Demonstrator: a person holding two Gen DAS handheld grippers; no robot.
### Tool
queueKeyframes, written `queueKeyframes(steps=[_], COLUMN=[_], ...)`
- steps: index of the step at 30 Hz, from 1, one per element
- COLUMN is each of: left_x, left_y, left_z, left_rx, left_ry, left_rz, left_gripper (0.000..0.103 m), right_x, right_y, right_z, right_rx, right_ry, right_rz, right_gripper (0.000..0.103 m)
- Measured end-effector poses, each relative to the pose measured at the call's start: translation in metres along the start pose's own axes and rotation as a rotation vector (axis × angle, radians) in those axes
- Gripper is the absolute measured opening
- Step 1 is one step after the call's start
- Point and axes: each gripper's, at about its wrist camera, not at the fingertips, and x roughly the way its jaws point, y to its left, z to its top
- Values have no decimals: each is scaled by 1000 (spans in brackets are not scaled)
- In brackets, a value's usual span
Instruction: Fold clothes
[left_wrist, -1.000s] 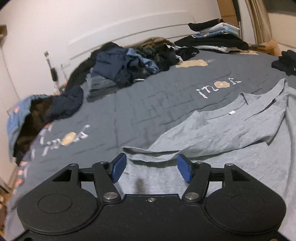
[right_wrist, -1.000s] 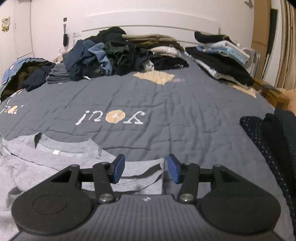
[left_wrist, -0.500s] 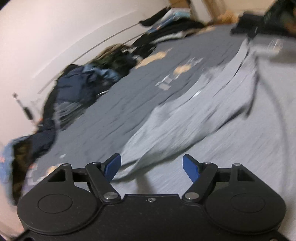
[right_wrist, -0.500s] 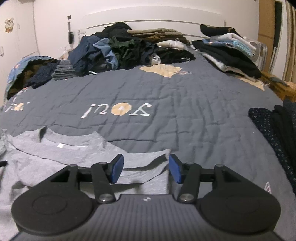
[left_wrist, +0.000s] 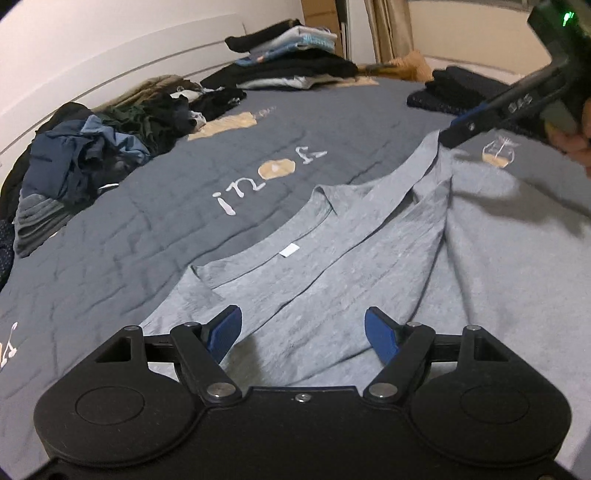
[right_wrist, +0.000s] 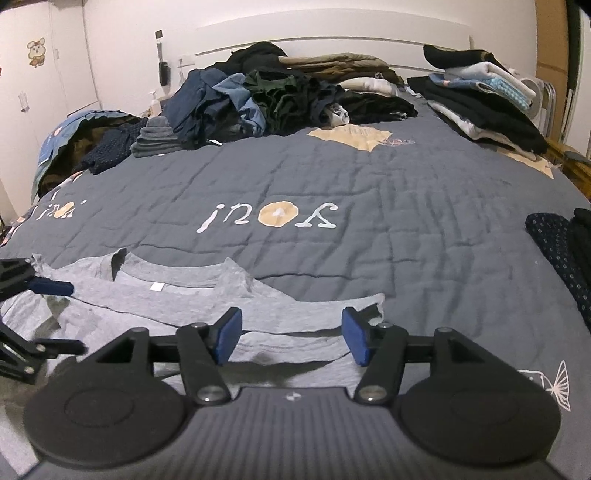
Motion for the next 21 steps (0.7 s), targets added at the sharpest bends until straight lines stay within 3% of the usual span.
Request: queueKeyframes(steps=[1, 3, 5, 7, 10, 12, 13, 14, 17, 21], left_x=[4, 11, 18, 19, 17, 12, 8, 6, 6, 14], left_y=[1, 4, 7, 9, 17, 23, 25, 26, 26, 18], left_z=[0, -1, -1, -1, 1, 4, 6, 8, 11, 4], left_rx=[-14, -43, -72, -91, -142, -159, -153, -145, -94, -35], left_ry=[2, 6, 9, 17, 22, 15, 8, 2, 33, 81], left_rz=[-6, -18, -30, -56, -104, -121, -117, -113, -144, -117], left_gripper=[73, 59, 21, 14, 15, 41, 66, 71, 70, 69], right_x=[1, 2, 3, 4, 4, 5, 6, 6, 6, 6], right_y=[-1, -2, -2, -2, -3, -5, -5, -5, -4, -4], right_z=[0, -1, -2, -3, -4, -4, -4, -3, -4, -4], right_rx=[5, 9, 12, 10, 13, 19, 22, 26, 29, 21], right_ry=[1, 6, 12, 16, 19, 21, 23, 24, 29, 27], right_rz=[-1, -3, -3, 1, 6, 8, 8, 8, 15, 21], right_gripper=[59, 60, 60, 60, 60, 60, 60, 60, 60, 61])
